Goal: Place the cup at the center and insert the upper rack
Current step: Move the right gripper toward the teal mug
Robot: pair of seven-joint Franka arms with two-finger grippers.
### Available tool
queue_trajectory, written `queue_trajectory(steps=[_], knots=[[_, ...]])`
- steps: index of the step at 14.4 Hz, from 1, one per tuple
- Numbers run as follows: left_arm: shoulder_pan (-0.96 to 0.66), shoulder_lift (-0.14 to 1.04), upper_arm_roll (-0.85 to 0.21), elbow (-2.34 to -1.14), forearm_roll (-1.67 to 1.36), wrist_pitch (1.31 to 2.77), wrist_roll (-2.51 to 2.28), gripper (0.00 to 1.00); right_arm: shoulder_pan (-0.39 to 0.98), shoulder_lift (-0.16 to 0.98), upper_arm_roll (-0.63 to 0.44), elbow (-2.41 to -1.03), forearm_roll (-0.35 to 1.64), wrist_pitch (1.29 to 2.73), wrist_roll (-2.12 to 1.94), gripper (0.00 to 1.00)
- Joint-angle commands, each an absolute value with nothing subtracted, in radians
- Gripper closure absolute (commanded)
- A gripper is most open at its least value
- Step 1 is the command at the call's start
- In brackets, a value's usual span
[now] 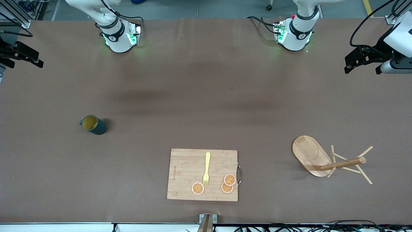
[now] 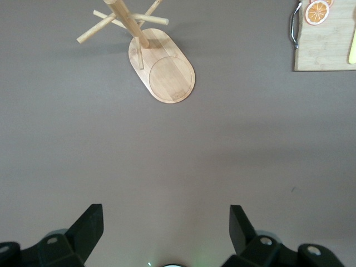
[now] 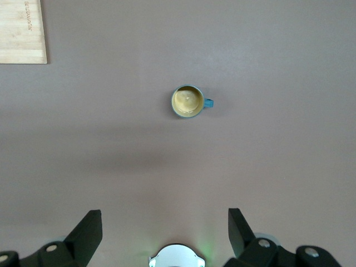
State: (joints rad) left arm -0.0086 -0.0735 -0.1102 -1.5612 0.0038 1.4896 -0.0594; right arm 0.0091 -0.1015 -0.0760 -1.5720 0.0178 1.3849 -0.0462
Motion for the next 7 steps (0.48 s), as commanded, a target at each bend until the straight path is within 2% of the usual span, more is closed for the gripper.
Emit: queue_trajectory(steps=[1,7], knots=[[-0.005,-0.077,-0.114,-1.554,0.017,1.486,-0.060,0.00,0.012,-0.130,-0.078,-1.605,0.025,1.394,-0.051,0.00],[-0.003,-0.066,-0.112,-1.546,0.031,1.486,-0.067,0.00,0.015,-0.118,-0.078,-1.568,0.025,1.374,-0.037,0.00]])
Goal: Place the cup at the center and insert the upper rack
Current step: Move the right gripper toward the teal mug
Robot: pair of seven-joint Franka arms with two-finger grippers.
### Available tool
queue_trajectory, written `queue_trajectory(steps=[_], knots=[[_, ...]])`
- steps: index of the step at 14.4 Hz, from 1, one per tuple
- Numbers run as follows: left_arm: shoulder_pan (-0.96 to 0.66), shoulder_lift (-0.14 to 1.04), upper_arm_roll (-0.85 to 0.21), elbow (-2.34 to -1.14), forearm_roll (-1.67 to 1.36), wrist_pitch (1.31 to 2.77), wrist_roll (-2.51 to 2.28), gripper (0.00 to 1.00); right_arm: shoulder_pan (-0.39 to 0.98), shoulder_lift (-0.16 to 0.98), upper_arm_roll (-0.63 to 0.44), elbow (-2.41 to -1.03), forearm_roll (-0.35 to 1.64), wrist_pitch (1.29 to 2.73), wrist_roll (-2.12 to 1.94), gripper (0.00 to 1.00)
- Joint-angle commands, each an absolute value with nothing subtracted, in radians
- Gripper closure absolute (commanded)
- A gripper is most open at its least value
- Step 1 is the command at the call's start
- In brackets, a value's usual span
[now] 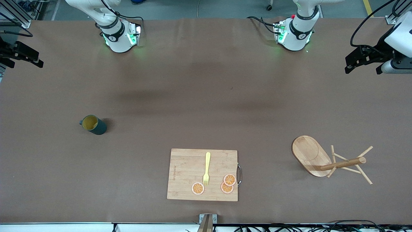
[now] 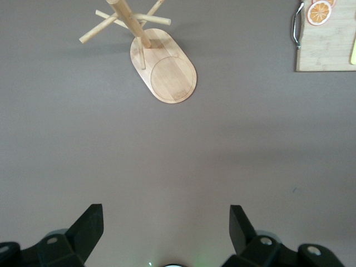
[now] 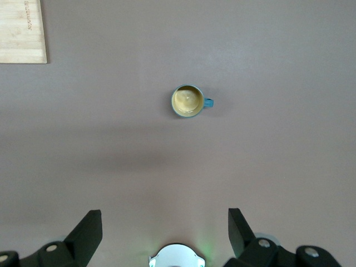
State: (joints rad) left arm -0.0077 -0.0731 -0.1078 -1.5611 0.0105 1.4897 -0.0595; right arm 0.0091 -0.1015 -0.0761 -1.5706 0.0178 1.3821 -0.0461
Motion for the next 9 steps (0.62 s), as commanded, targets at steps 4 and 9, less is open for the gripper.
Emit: queue_trajectory(steps=[4,9], knots=[[-0.005,-0.061,-0.113,-1.555,0.032,1.486,-0.074,0.00,0.014,-0.019,-0.078,-1.559,0.025,1.379,-0.046,0.00],[-0.005,-0.064,-0.115,-1.591,0.040,1.519,-0.072,0.00,-0.015,0.124,-0.083,-1.549,0.028,1.471,-0.058,0.00]])
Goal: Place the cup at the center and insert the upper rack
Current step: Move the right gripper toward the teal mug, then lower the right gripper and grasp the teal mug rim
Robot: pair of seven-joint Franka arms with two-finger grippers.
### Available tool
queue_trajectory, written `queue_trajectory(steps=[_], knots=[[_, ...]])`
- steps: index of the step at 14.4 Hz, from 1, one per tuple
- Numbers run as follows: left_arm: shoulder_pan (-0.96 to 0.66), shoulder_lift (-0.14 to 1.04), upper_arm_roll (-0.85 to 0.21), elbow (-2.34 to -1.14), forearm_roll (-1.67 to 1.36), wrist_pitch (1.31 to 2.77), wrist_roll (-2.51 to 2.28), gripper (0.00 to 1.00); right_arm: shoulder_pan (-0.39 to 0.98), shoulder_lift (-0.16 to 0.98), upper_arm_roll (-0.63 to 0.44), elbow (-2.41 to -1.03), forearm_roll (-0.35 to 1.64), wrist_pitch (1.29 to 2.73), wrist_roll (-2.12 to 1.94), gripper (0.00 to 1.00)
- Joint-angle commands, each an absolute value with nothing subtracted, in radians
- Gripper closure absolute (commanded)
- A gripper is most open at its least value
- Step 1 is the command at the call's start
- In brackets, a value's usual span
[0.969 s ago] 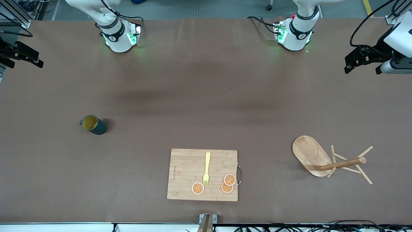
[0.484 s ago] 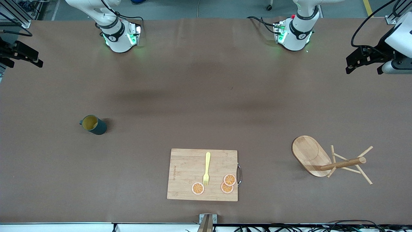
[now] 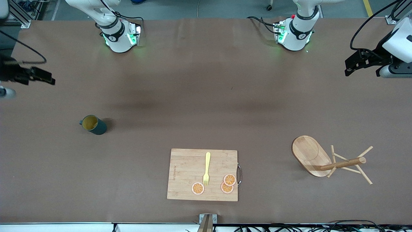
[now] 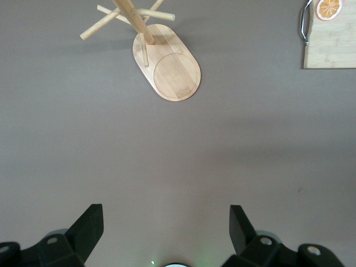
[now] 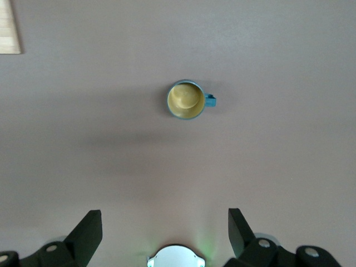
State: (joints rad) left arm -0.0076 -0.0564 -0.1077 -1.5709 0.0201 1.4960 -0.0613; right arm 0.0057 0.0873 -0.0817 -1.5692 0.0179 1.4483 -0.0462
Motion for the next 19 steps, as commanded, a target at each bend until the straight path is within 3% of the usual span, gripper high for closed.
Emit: queue_trajectory(steps=[1,4,9,15,19], knots=[[-0.006,-0.064,-0.114,-1.591,0.040,1.523,-0.072,0.00,-0.011,0.126,-0.083,-1.560,0.028,1.489,-0.093,0.00],[-0.006,-0.063,-0.115,-1.598,0.040,1.534,-0.074,0.00,-0.006,0.126,-0.081,-1.658,0.026,1.572,-0.161,0.00],[-0.006,-0.063,-0.117,-1.603,0.040,1.537,-0.074,0.00,-0.023,0.139,-0.081,-1.916,0.026,1.928,-0.607,0.00],[-0.006,-0.064,-0.117,-1.601,0.038,1.542,-0.074,0.00,-0.063,0.271,-0.081,-1.956,0.026,2.074,-0.932,0.00],[-0.006,-0.064,-0.117,-1.601,0.040,1.543,-0.074,0.00,-0.057,0.276,-0.081,-2.068,0.025,2.254,-1.003,0.00]])
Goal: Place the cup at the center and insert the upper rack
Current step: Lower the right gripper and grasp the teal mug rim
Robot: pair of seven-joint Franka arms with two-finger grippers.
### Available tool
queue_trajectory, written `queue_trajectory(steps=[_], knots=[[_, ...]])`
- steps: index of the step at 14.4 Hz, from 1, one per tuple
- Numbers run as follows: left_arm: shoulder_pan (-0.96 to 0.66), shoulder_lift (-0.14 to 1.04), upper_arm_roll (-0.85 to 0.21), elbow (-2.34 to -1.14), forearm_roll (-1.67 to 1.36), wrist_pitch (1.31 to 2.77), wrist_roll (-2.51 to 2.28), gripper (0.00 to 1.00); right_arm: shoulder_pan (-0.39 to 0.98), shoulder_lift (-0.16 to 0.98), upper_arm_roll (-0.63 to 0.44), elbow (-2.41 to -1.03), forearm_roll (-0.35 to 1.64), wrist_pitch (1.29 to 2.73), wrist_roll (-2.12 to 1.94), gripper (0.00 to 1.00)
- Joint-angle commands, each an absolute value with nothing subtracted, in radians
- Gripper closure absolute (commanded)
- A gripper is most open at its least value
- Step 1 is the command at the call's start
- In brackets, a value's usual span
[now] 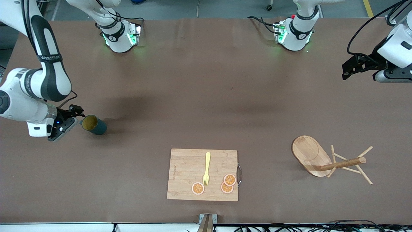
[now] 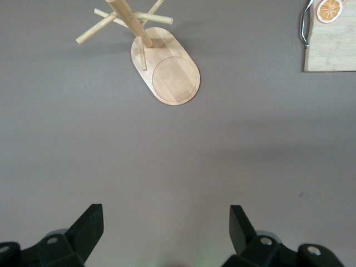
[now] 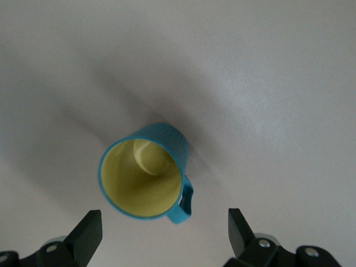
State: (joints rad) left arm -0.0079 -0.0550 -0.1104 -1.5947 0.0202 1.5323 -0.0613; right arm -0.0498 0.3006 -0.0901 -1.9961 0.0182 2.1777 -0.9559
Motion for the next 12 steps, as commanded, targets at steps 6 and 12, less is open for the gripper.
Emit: queue_trajectory(steps=[6,12], knots=[[-0.005,-0.066,-0.117,-1.603,0.040,1.540,-0.074,0.00,-0.054,0.324,-0.081,-2.092,0.025,2.387,-1.061,0.02],[-0.006,-0.067,-0.117,-1.603,0.040,1.539,-0.074,0.00,-0.055,0.363,-0.081,-2.092,0.025,2.434,-1.071,0.10]])
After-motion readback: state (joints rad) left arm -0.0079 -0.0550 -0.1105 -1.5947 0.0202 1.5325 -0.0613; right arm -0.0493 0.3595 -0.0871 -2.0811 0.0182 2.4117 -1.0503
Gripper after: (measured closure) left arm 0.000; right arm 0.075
